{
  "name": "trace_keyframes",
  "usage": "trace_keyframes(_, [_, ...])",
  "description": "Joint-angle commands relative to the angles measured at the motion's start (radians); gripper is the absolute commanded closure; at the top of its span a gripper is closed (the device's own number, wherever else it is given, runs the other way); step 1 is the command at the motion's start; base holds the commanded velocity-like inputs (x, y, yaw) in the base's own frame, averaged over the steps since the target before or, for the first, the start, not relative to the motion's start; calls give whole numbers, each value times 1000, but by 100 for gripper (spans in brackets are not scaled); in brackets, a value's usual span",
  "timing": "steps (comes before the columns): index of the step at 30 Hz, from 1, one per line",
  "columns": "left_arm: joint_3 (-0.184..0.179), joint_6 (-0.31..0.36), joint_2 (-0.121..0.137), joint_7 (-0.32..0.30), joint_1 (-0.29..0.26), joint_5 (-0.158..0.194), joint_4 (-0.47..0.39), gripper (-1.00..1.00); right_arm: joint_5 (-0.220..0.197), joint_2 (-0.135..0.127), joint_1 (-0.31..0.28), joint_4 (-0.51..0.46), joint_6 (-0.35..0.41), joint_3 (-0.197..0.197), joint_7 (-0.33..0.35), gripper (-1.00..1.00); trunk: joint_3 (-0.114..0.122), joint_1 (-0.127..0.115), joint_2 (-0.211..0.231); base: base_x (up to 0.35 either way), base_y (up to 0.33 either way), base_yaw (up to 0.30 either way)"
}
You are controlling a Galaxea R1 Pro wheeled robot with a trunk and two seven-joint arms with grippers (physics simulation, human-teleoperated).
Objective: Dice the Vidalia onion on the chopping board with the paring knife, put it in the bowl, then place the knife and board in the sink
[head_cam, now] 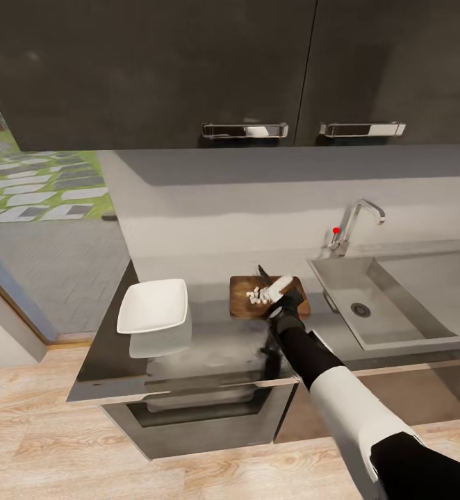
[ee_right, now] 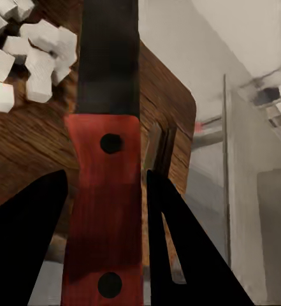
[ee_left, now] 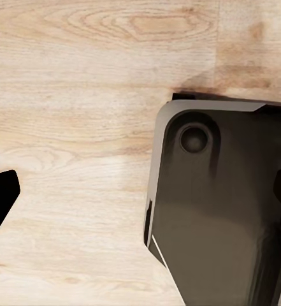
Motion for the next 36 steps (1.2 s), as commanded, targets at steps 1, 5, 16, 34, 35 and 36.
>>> trace_keyframes(1, [-8,-3,2,9,0,10,-2,-100,-2,0,-1,-40,6,-63,-2,100,-2,1,-2,0,0,0])
trace_keyframes(5, [-9,-3,2,9,0,10,-1,-100,-37,-2,-1,-168,7,-245,3,100,-2,1,-2,0,0,0])
trace_keyframes(16, [-8,-3,2,9,0,9,-2,-100,-205,-29,-1,-214,5,-294,184,100,-2,1,-2,0,-1,0])
trace_keyframes(34, [-9,-4,2,9,0,9,0,-100,-203,-27,-1,-213,37,-294,185,100,-2,1,-2,0,-114,91])
trace_keyframes(35, [-9,-4,2,9,0,9,1,-100,-203,-27,-1,-213,37,-295,185,100,-2,1,-2,0,-108,14])
trace_keyframes(36, [-9,-4,2,9,0,9,1,-100,-203,-28,-1,-213,37,-295,185,100,-2,1,-2,0,-108,7])
